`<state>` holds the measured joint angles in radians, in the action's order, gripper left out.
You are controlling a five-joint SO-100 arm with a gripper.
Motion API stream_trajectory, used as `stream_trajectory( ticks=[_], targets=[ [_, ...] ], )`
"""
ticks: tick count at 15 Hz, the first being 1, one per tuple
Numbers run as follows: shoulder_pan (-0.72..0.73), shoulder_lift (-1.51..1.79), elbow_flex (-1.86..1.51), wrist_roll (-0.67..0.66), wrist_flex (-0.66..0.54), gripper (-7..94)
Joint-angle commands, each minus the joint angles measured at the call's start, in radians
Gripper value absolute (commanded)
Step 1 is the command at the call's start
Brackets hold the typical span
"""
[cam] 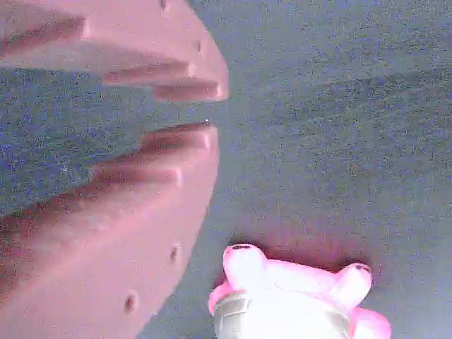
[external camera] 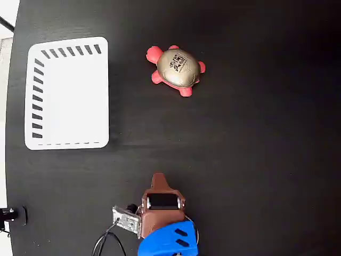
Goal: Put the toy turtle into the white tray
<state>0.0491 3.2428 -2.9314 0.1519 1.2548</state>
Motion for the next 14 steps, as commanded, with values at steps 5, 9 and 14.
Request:
stream_trajectory(
  ticks=[5,9,14],
  targets=[
    [0.017,0.008,0.008,0.009,0.005,0],
    [0.020,0.008,0.008,0.008,0.005,0],
    [0.026,0.008,0.008,0.002,0.005,0]
  ],
)
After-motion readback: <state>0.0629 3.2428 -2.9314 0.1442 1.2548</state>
